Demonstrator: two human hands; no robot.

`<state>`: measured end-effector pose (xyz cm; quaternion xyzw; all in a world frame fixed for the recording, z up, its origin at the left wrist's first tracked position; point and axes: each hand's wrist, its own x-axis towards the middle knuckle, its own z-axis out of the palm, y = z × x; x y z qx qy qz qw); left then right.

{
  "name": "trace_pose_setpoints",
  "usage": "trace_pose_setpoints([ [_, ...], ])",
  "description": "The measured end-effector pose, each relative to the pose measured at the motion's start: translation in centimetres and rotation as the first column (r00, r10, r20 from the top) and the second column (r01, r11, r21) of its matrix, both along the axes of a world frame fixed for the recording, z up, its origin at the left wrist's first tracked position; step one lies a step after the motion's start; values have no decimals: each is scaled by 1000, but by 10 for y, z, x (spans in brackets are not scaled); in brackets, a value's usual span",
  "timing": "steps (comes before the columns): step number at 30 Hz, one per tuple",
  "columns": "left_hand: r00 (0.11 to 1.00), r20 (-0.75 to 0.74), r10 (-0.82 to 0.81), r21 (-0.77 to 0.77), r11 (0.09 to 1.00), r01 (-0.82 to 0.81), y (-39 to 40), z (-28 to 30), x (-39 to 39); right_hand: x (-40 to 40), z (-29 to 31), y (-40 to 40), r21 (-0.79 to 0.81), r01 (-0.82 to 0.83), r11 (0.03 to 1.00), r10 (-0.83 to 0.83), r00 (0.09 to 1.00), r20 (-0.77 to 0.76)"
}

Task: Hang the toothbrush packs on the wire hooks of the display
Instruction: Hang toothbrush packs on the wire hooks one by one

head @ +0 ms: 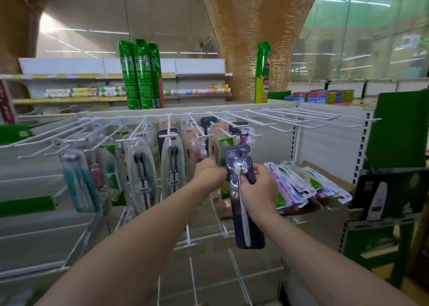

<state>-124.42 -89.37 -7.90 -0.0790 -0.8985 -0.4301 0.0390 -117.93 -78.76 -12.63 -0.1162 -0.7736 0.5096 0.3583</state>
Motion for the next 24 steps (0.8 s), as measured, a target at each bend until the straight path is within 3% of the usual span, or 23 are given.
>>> trace_pose_setpoints([
  [5, 991, 33, 130, 144, 981, -133, 26, 5, -12, -7, 2, 15, -59, -47, 997, 46, 999, -17],
  [11, 995, 30, 93, 302, 948, -98, 33, 1, -15, -7, -3, 22, -64, -72, 995, 73, 997, 0],
  [16, 991, 48, 124, 339, 931, -133, 40, 0, 3, 1, -1, 26, -69, -84, 994, 85, 996, -1],
  [24, 1000, 12, 22, 410, 912, -25, 28, -8, 33, 16, 6, 23, -71, -83, 994, 80, 996, -45],
])
